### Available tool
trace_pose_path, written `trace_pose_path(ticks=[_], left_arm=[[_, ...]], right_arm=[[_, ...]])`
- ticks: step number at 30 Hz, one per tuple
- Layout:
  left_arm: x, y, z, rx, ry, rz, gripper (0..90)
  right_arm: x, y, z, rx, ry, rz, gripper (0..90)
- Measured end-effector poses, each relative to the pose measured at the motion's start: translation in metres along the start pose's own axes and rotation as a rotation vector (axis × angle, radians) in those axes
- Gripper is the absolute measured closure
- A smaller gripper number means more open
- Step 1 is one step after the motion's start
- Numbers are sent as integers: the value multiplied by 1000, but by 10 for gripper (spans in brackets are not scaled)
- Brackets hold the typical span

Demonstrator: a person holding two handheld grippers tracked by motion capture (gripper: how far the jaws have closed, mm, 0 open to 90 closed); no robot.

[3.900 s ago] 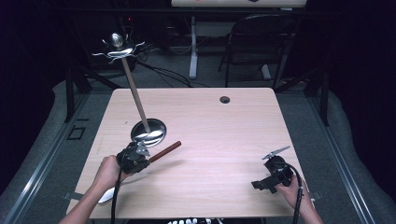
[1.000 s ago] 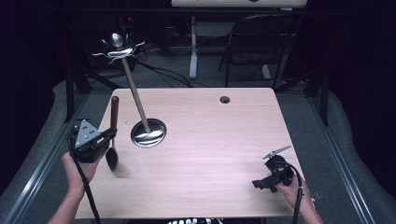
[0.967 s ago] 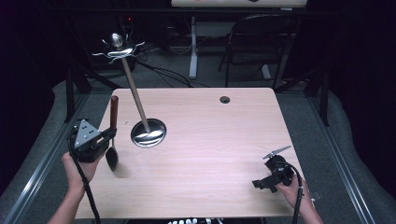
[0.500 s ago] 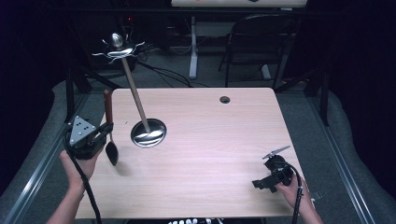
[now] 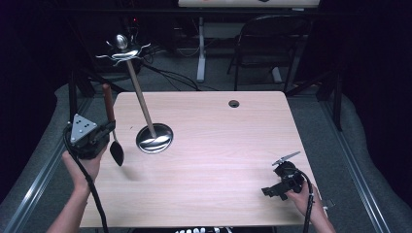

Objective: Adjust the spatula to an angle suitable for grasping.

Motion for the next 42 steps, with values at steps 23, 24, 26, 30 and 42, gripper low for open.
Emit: trace_pose_path(ticks=[23,24,26,30,42], left_arm=[[-33,-9,6,-57,-52,-31,847],[-35,-9,7,-59,-53,-30,847],[-36,-9,10,-66,-47,-36,847],[-39,-8,14,-74,-41,-56,847],[-53,-8,22,-109,-34,-70,846]], right_arm=[[1,0,0,2,0,-7,21],[1,0,0,2,0,-7,21],[0,2,1,-1,-13,7,21],[1,1,0,1,-9,-1,21],[2,0,-1,8,4,-12,21]])
Point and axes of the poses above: each handheld gripper's, and its own axes: z roughly forward along the jaws, x roughly out of its underside, y roughly to its left, the point moved 8 cm from there along z, roughly forward along the jaws, and after that the axes turned 4 degrees about -x, right-handed, at the moved point
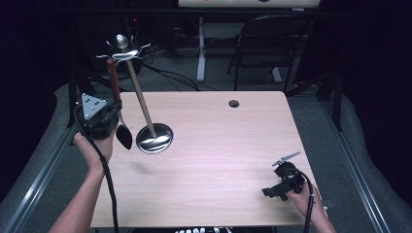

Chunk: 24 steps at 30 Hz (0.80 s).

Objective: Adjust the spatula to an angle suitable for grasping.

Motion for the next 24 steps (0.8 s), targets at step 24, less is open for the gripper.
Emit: trace_pose_path(ticks=[24], left_arm=[[4,10,12,-64,31,32,840]], right_arm=[[-2,2,1,-10,-15,10,21]])
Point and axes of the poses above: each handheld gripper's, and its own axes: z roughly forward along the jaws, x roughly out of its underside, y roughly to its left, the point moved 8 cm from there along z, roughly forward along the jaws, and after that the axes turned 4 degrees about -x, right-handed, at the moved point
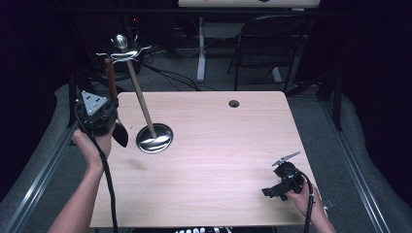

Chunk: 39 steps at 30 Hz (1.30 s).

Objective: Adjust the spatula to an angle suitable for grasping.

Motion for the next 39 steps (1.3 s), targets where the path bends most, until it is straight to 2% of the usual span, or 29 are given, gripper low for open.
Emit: trace_pose_path(ticks=[2,5,6,16,18,19,22,25,30,33,34,35,36,39], left_arm=[[0,-3,1,22,-10,-9,839],[-2,-7,2,44,-22,7,835],[-2,-8,2,51,-24,10,834],[-3,-8,7,55,-30,16,809],[-4,-10,5,83,-61,13,767],[-4,-10,4,79,-69,22,758],[-4,-17,2,107,-75,47,709],[-4,-23,1,114,-79,70,702],[-2,-26,-1,119,-102,71,675],[1,-26,-3,130,-95,69,638],[2,-26,-3,130,-90,65,612],[3,-26,-4,130,-87,63,542],[3,-26,-5,133,-84,61,542],[4,-26,-11,151,-82,58,443]], right_arm=[[0,0,0,-1,1,-1,21],[0,-1,-1,7,4,-5,21],[0,0,0,-6,0,-2,21],[0,0,0,0,2,-10,21],[0,0,0,0,3,-10,21],[0,0,0,0,2,-10,20],[0,1,0,1,2,-11,21],[0,1,-1,2,7,-12,20],[0,1,0,-7,0,-7,21],[0,1,0,0,3,-11,20],[0,1,0,0,4,-11,20],[0,1,0,0,6,-12,20],[0,1,0,0,6,-12,20],[1,0,-1,10,11,-18,20]])
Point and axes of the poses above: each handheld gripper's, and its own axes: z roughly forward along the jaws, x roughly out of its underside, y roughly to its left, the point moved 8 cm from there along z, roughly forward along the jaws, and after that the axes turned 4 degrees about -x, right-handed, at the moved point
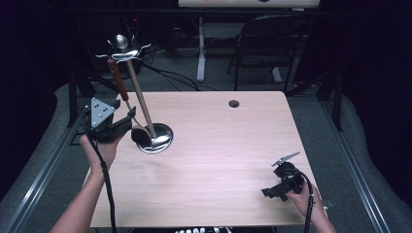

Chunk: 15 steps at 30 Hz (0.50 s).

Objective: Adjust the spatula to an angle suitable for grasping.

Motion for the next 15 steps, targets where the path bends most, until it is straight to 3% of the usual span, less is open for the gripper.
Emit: trace_pose_path(ticks=[3,11,15], left_arm=[[3,-1,-5,44,19,-9,378],[14,-5,-21,89,70,2,185],[24,-6,-28,118,124,4,150]], right_arm=[[-1,0,0,-3,-9,1,20],[-1,0,-2,1,-9,0,19],[-2,2,-1,-16,-23,12,19]])
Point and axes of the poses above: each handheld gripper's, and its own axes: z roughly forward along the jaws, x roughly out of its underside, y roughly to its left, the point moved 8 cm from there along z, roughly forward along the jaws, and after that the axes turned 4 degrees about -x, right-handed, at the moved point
